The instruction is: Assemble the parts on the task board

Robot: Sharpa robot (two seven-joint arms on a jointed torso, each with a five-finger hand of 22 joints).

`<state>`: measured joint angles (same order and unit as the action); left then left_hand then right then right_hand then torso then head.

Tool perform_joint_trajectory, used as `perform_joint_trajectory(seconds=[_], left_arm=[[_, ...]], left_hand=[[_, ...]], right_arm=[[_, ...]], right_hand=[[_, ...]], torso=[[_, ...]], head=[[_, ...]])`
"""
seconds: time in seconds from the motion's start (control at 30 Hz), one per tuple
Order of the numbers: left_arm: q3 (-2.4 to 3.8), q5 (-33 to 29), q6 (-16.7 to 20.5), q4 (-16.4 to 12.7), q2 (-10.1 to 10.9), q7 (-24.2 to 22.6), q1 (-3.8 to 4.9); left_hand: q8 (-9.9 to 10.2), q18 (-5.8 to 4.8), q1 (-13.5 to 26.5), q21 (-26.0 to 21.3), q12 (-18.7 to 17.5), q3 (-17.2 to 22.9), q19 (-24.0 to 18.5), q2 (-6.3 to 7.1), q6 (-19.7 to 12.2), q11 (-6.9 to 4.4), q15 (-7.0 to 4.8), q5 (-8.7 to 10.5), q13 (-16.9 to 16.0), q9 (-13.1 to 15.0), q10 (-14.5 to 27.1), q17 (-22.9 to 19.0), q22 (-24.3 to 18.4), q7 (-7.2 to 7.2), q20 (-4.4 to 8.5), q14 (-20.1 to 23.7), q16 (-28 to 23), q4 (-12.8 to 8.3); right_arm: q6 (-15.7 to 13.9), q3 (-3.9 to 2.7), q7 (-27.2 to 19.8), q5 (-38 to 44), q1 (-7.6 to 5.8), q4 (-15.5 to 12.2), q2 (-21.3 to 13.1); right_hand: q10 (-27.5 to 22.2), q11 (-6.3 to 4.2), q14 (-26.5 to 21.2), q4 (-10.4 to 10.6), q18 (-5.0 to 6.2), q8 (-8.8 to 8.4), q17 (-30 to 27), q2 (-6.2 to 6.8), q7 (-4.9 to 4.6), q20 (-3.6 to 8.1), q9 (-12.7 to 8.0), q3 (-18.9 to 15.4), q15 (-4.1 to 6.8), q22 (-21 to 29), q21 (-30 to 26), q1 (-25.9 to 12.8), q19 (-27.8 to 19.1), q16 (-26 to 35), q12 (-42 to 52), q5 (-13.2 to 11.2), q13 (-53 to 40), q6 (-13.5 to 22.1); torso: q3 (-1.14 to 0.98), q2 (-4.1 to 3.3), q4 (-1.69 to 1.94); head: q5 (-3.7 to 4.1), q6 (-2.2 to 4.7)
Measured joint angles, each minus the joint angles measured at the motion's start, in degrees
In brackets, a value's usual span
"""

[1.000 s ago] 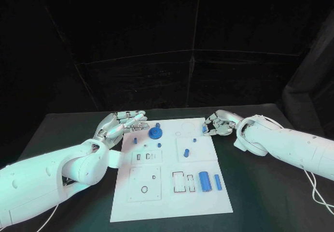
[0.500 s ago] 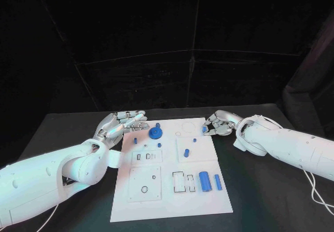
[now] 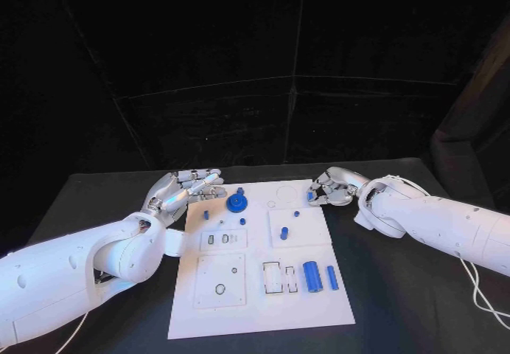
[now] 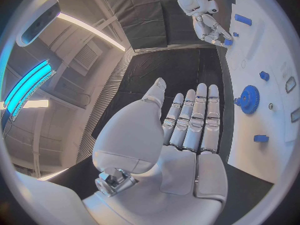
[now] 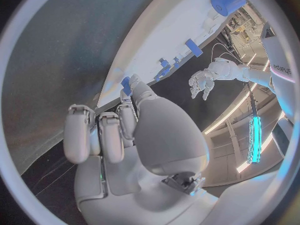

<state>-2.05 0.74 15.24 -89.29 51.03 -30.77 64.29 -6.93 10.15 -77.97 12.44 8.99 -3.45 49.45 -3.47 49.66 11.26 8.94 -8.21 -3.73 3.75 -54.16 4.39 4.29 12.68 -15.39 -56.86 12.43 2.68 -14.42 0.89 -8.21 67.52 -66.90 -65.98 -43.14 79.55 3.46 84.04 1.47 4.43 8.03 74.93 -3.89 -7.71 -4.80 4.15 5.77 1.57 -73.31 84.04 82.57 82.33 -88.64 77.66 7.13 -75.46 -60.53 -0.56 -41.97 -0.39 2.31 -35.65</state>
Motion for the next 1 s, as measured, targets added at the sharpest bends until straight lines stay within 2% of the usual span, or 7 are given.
perform_joint_trajectory(seconds=[0.1, 0.23, 0.43, 0.53, 0.73, 1.0], left_arm=[[0.00, 0.0, 0.0, 0.0, 0.0, 0.0, 0.00], [0.00, 0.0, 0.0, -0.1, 0.2, 0.0, 0.00], [0.00, 0.0, 0.0, -0.4, 0.5, 0.0, 0.00], [0.00, 0.0, 0.0, -0.5, 0.6, 0.0, 0.00], [0.00, 0.0, 0.0, -0.4, 0.9, 0.0, 0.05], [0.01, -0.3, 0.1, 0.3, 0.9, 0.0, 0.30]], left_hand=[[0.0, 0.00, 0.0, 0.0, 0.0, 0.0, 0.0, 0.00, 0.0, 0.00, 0.09, 0.00, 0.0, 0.0, 0.0, 0.0, 0.0, 0.00, 0.00, -0.1, 0.0, 0.0], [0.0, 0.00, 0.0, 0.0, 0.0, 0.0, 0.0, 0.00, 0.0, 0.00, 0.09, 0.00, 0.0, 0.0, 0.0, 0.0, 0.0, 0.00, 0.00, -0.1, 0.0, 0.0], [0.0, 0.00, 0.0, 0.0, -0.3, 0.0, 0.0, 0.00, 0.0, 0.00, 0.08, 0.00, 0.0, 0.0, 0.0, 0.0, 0.0, 0.00, 0.00, -0.1, 0.0, 0.0], [0.0, 0.00, 0.0, 0.0, -0.3, 0.0, 0.0, 0.00, 0.0, 0.00, -0.07, 0.00, 0.0, 0.0, 0.0, 0.0, -0.1, 0.00, 0.00, -0.2, 0.0, 0.0], [0.0, 0.00, 0.0, 0.0, -0.3, 0.2, 0.0, 0.00, 0.0, 0.00, -0.13, 0.00, 0.0, 0.0, 0.0, 0.0, -0.1, 0.00, 0.00, -0.3, 0.0, -0.2], [0.0, 0.00, 0.0, -0.2, -0.3, 0.2, 0.2, 0.00, 0.0, 0.00, -0.13, 0.00, 0.0, 0.0, 0.0, 0.0, -0.1, 0.00, 0.16, -0.3, 0.0, -0.2]], right_arm=[[-1.2, -0.01, 0.3, -0.1, 0.00, -0.9, -0.3], [-2.3, -0.03, 1.1, -0.6, 0.00, -3.5, -1.4], [-3.1, -0.07, 4.0, -1.5, -0.14, -10.3, -2.4], [-3.5, -0.10, 6.4, -1.4, -0.31, -13.3, -2.1], [-4.1, -0.11, 11.2, 0.5, -0.36, -16.1, 1.5], [-4.2, -0.06, 16.3, 5.5, -0.35, -17.3, 8.0]], right_hand=[[0.0, 0.00, 0.0, -0.2, 0.00, 0.00, 0.0, -0.08, 0.00, 0.00, 0.0, 0.7, 0.00, 0.0, 0.0, -0.1, 0.0, 0.0, 0.0, 0.1, 0.0, 0.0], [0.0, -0.01, 0.0, -0.3, 0.00, -0.06, 0.0, -0.16, 0.00, 0.00, -0.1, 1.4, 0.00, 0.0, 0.0, -0.2, 0.0, 0.0, 0.0, 1.4, 0.1, 0.0], [0.1, -0.10, 0.0, -0.3, 0.00, -0.79, 0.0, -0.63, 0.00, 0.00, -0.5, 1.7, -0.01, 0.2, 0.0, -0.6, 0.0, 0.0, -0.3, 1.9, 0.1, 0.0], [0.1, -0.10, 0.0, -0.3, 0.00, -0.95, 0.0, -0.71, 0.00, 0.00, -0.5, 1.8, -0.01, 0.2, 0.0, -0.7, 0.0, 0.0, -0.3, 1.9, 0.1, 0.0], [0.1, -0.10, 0.0, -1.1, 0.00, -1.30, 0.0, -0.72, 0.04, -0.01, -0.5, 2.6, -0.02, 0.3, 0.0, -0.8, 0.0, 0.0, -0.3, 2.9, 0.1, 0.1], [0.1, -0.10, 0.0, -1.4, 0.00, -1.37, 0.0, -0.33, 0.14, -0.01, -0.5, 2.9, -0.02, 0.4, 0.0, -1.2, 0.0, 0.0, -0.3, 3.3, 0.4, 0.2]], torso=[[0.01, 0.03, 0.00], [0.05, 0.10, 0.00], [0.27, 0.31, -0.03], [0.40, 0.46, -0.04], [0.63, 0.70, 0.02], [0.93, 0.88, 0.47]], head=[[0.07, 0.01], [0.08, 0.05], [-0.17, 0.16], [-0.42, -0.02], [-1.31, -0.63], [-2.83, -1.56]])
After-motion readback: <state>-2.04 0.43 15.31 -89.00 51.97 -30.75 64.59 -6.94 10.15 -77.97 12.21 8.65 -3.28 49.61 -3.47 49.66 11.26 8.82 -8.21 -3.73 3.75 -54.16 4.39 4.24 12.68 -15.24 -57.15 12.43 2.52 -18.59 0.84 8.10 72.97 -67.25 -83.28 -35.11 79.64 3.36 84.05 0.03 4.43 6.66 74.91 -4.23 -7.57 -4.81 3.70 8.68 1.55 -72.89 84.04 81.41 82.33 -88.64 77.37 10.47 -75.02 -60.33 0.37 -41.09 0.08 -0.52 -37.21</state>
